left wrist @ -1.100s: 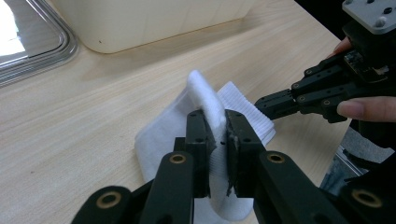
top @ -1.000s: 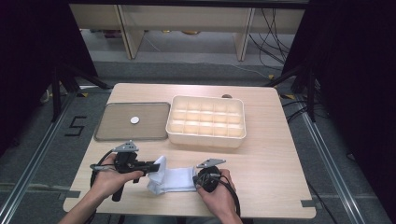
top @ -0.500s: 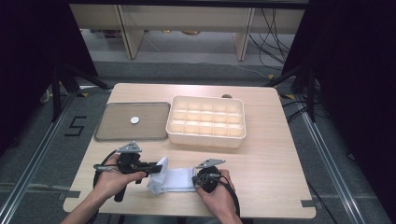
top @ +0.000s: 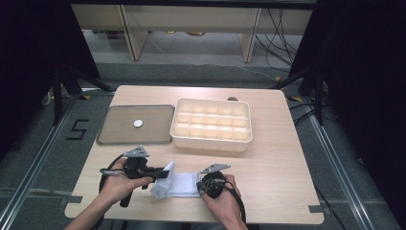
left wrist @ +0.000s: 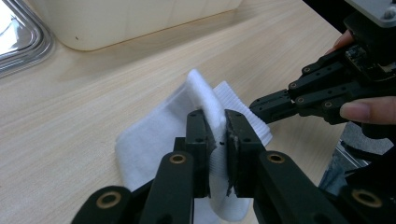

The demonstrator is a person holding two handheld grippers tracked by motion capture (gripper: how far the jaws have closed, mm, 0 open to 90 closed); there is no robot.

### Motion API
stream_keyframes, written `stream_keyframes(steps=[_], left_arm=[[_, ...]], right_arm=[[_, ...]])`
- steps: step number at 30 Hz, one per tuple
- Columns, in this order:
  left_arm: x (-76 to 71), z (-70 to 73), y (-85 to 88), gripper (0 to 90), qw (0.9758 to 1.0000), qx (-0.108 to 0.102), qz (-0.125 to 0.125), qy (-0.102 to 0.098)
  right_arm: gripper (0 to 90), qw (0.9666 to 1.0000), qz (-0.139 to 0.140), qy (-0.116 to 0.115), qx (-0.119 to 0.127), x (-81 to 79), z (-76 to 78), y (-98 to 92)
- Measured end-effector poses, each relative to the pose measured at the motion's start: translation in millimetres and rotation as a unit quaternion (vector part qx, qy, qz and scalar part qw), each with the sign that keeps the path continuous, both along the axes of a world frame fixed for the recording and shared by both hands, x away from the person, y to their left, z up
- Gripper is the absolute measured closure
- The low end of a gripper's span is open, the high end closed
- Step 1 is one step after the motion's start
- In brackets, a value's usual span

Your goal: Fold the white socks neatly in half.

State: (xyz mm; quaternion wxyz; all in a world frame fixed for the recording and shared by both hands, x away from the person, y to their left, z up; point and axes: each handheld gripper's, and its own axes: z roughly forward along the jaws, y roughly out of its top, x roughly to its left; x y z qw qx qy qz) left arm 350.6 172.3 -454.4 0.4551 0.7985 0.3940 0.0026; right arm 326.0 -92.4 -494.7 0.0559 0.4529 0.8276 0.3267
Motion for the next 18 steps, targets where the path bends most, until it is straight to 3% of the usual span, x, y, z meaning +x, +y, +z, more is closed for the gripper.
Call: stream_keyframes(steps=[1,18], left_arm=[[0.3,0.1,-0.3,80.5,1.0,0.0,0.0,0.0],[3.6,-2.1,-6.2,80.6,0.9999,0.004,-0.012,0.004]], right_arm=[[89.9,0.9999,0.011,-0.004,0.001,0.7,-0.3,-0.3],[90.0,1.0,0.004,-0.003,0.006,-0.8,0.5,3.4]])
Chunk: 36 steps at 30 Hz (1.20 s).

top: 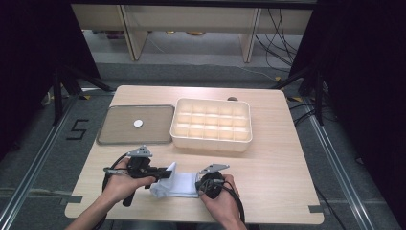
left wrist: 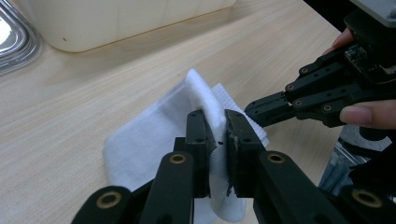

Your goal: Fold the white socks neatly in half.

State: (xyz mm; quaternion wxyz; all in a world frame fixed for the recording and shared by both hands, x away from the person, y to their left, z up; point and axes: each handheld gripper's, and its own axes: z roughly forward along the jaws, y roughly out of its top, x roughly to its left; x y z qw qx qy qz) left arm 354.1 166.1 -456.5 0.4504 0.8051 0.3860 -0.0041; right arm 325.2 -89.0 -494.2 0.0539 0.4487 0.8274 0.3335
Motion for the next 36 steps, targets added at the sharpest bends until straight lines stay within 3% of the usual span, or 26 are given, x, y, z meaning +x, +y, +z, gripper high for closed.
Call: stream_keyframes(steps=[1,12,29,32,36], left_arm=[[0.7,-0.5,-0.6,80.5,1.0,-0.001,-0.002,0.001],[1.4,2.9,-0.7,80.5,1.0,0.002,-0.002,-0.002],[-1.7,-0.5,-7.7,80.5,0.9999,0.012,-0.009,0.005],[-2.4,-0.4,-11.0,80.5,0.9999,0.011,-0.011,0.007],[-0.8,-0.4,-14.6,80.5,0.9998,0.017,-0.013,0.004]], right_arm=[[90.0,0.9998,0.009,-0.017,-0.001,2.0,-0.1,-1.5],[90.0,0.9996,0.012,-0.024,-0.001,4.5,3.8,-2.4],[90.0,0.9999,0.01,-0.014,-0.001,2.0,3.8,-0.9],[89.9,1.0,-0.001,0.001,-0.001,1.1,3.9,0.3],[89.8,0.9999,0.007,0.008,-0.001,1.8,3.6,-0.4]])
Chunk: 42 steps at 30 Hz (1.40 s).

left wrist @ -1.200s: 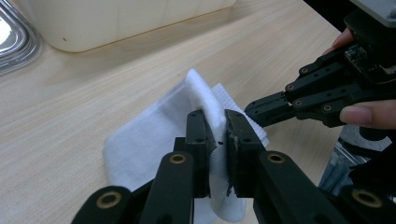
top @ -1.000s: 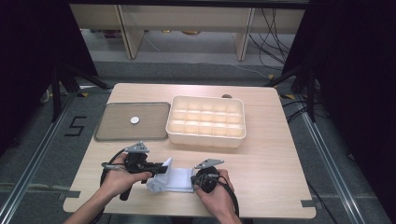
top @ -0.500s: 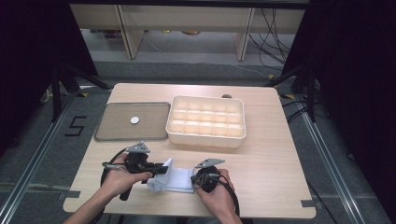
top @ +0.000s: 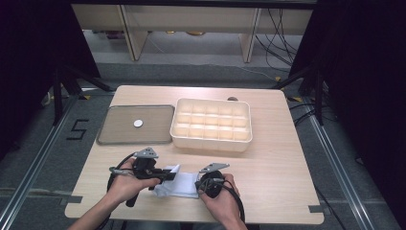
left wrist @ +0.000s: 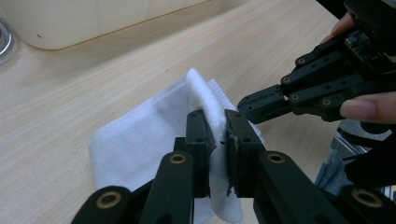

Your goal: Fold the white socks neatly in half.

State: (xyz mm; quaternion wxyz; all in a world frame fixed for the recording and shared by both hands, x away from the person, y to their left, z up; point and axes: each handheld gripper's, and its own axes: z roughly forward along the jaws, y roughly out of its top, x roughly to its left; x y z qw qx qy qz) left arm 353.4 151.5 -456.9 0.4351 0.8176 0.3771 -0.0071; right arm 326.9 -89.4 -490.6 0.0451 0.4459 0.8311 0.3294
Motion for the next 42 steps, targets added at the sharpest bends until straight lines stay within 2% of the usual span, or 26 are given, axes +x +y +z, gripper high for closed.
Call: stream_keyframes(steps=[3,4,5,10,13,16,20,26,29,31,33,35,36,42], left_arm=[[0.7,-0.9,-2.8,80.5,1.0,0.0,0.0,-0.001],[0.8,-1.1,-3.6,80.5,1.0,-0.001,-0.003,0.001],[1.1,-1.3,-4.1,80.5,1.0,-0.002,-0.005,0.001],[1.6,-1.7,-7.5,80.5,1.0,-0.002,-0.01,0.0],[1.4,-1.7,-9.3,80.6,0.9999,-0.001,-0.012,-0.001],[1.6,-1.4,-10.5,80.5,0.9999,0.008,-0.011,-0.008],[2.7,-2.0,-11.2,80.6,0.9998,0.007,-0.018,-0.005],[1.6,-2.1,-13.8,80.6,0.9998,0.01,-0.019,-0.005],[1.5,-0.6,-15.9,80.6,0.9998,0.013,-0.015,-0.01],[2.4,-0.2,-16.3,80.6,0.9996,0.014,-0.022,-0.008],[2.4,-0.6,-17.3,80.6,0.9996,0.015,-0.022,-0.005],[2.4,-0.7,-18.2,80.7,0.9996,0.016,-0.022,-0.004],[1.9,-0.5,-18.7,80.7,0.9996,0.019,-0.021,-0.006],[2.7,-1.6,-19.5,80.6,0.9995,0.018,-0.024,-0.004]], right_arm=[[89.7,1.0,0.003,-0.002,0.001,0.1,-0.4,-0.6],[89.6,0.9999,0.004,-0.013,-0.004,0.3,-1.0,-0.5],[89.5,1.0,-0.002,-0.005,-0.002,-0.1,-1.0,0.0],[89.4,0.9999,0.001,-0.012,-0.002,0.3,-1.7,-0.5],[89.3,1.0,-0.002,-0.005,-0.003,0.1,-1.6,-0.1],[89.3,1.0,-0.002,-0.005,-0.003,-0.1,-1.3,0.0],[89.1,1.0,-0.004,-0.001,-0.001,-0.6,-1.6,0.4],[89.1,0.9999,0.004,-0.013,-0.002,-0.7,-2.5,0.9],[89.1,1.0,0.001,-0.005,0.0,-0.9,-2.2,2.6],[89.1,1.0,0.008,0.001,0.002,-0.4,-2.8,3.0],[89.1,0.9999,0.005,-0.009,0.002,-1.6,-3.4,4.2],[89.1,0.9999,0.006,-0.01,0.002,-1.7,-3.5,4.4],[89.1,1.0,-0.001,0.0,0.002,-2.5,-2.9,5.1],[89.1,1.0,-0.001,0.002,0.002,-2.7,-2.9,4.8]])
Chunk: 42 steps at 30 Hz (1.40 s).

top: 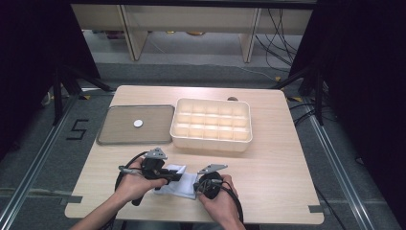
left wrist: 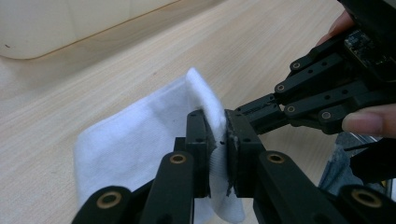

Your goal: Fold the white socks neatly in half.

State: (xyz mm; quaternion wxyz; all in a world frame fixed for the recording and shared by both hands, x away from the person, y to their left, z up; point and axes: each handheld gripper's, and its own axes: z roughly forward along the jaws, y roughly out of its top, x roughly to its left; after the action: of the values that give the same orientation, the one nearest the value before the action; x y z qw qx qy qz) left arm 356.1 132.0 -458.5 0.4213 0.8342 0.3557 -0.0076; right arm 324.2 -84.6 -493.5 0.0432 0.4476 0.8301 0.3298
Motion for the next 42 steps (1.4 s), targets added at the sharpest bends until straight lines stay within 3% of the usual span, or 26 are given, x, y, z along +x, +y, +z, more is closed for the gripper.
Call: stream_keyframes(steps=[6,7,9,11,14,25,28,31,42], left_arm=[[1.1,0.6,-4.3,80.6,1.0,0.001,-0.007,0.002],[1.1,0.6,-4.3,80.7,1.0,0.001,-0.007,0.002],[1.4,0.7,-5.8,80.7,1.0,0.002,-0.007,0.004],[1.4,0.6,-7.0,80.7,1.0,0.005,-0.004,0.0],[2.7,-0.9,-8.7,80.7,0.9999,0.006,-0.011,0.004],[6.0,-8.1,-16.0,80.6,0.9997,0.015,-0.014,0.012],[6.2,-10.8,-18.0,80.6,0.9996,0.018,-0.015,0.016],[7.3,-13.0,-19.6,80.6,0.9994,0.023,-0.016,0.018],[9.6,-18.9,-33.0,80.2,0.9991,0.031,-0.021,0.017]], right_arm=[[89.1,0.9999,0.009,-0.009,0.002,0.7,-1.8,0.1],[89.1,1.0,0.001,0.002,0.003,-0.4,-1.2,1.0],[89.1,1.0,0.002,0.004,0.003,-0.5,-1.4,1.3],[89.1,0.9999,0.015,-0.006,0.002,0.4,-3.3,1.1],[89.1,1.0,0.006,0.006,0.002,-1.2,-3.4,1.8],[88.5,1.0,0.006,0.005,0.003,-0.8,-4.8,-0.6],[88.4,0.9998,0.01,0.017,0.006,-0.4,-4.8,-1.9],[88.2,1.0,0.004,0.004,0.003,-1.1,-3.6,-3.4],[87.9,1.0,-0.003,0.007,0.006,-1.0,-5.2,-6.3]])
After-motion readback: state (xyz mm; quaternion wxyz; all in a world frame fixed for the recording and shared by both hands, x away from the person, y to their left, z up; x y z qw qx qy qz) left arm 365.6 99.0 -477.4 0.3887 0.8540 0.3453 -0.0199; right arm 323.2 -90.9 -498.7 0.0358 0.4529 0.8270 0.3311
